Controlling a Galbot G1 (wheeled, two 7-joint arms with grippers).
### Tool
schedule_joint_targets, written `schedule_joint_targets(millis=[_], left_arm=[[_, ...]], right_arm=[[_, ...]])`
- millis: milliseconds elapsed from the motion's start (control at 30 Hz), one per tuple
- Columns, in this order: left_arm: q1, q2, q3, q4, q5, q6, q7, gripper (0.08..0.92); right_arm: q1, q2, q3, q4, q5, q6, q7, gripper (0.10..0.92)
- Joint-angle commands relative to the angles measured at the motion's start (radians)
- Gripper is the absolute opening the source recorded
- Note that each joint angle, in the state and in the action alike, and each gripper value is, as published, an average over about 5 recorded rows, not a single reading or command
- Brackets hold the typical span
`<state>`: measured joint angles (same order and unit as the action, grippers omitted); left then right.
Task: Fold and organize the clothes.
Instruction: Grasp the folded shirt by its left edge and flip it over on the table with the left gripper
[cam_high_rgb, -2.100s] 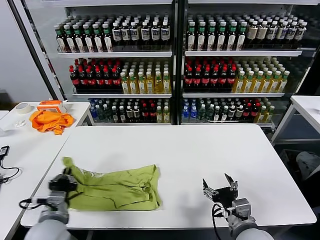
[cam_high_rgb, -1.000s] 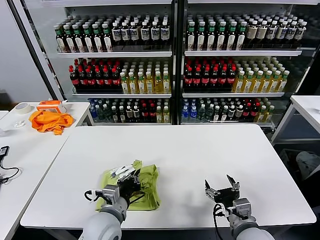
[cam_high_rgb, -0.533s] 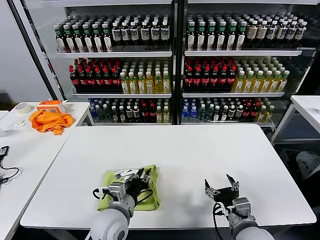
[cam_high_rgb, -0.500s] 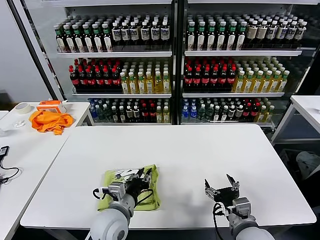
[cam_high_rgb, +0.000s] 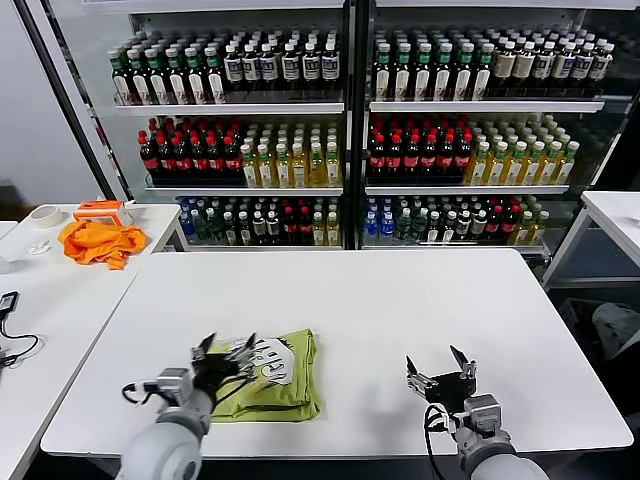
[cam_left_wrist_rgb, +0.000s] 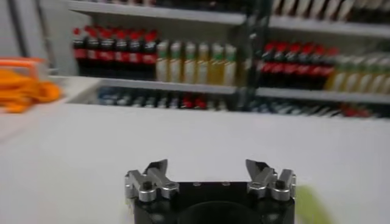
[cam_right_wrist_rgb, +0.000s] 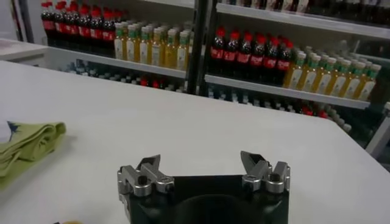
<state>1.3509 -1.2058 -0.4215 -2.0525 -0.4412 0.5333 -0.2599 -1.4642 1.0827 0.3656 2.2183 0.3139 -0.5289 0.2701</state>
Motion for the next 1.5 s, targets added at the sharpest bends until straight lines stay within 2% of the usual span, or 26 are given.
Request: schedule_joint_targets(millis=[33,200,600,700,1067,1233,1367,1500], left_arm=[[0.076,-0.019,-0.08,0.077,0.134,-0.004,0.046,0.82],[0.065,-0.044,-0.065,0.098,0.127,-0.04,0.059,0.822],[0.071,-0.055,-0.058,0.11,0.089,-0.035,0.048,0.815],[0.073,-0.057,-0.047,0.116,0.081,-0.045,0.055,0.758],[0.064,-0.069,-0.024,0.149,0.047,-0.13,0.116,0.438],[0.077,-0.053,-0.034,0.075,0.056,-0.144,0.123,0.291],[0.085,0.008,-0.095,-0.057,0.036,-0.079,0.12,0.179],[0.091,0.135,-0.228,-0.144,-0.074,0.01,0.104,0.119]], right_arm=[[-0.027,-0.007,0.013,0.021,-0.003,0.004,-0.003,0.823],[-0.049,-0.002,0.029,0.02,-0.004,0.013,-0.006,0.823],[-0.055,0.004,0.027,0.015,-0.015,0.018,-0.01,0.823],[-0.052,0.003,0.023,0.011,-0.016,0.019,-0.011,0.823],[-0.028,-0.002,0.01,-0.01,-0.014,0.019,-0.011,0.823],[-0.016,-0.008,0.008,-0.017,-0.012,0.019,-0.011,0.823],[-0.003,-0.015,0.003,-0.024,-0.011,0.019,-0.012,0.823],[0.014,-0.02,0.0,-0.031,-0.01,0.019,-0.012,0.823]])
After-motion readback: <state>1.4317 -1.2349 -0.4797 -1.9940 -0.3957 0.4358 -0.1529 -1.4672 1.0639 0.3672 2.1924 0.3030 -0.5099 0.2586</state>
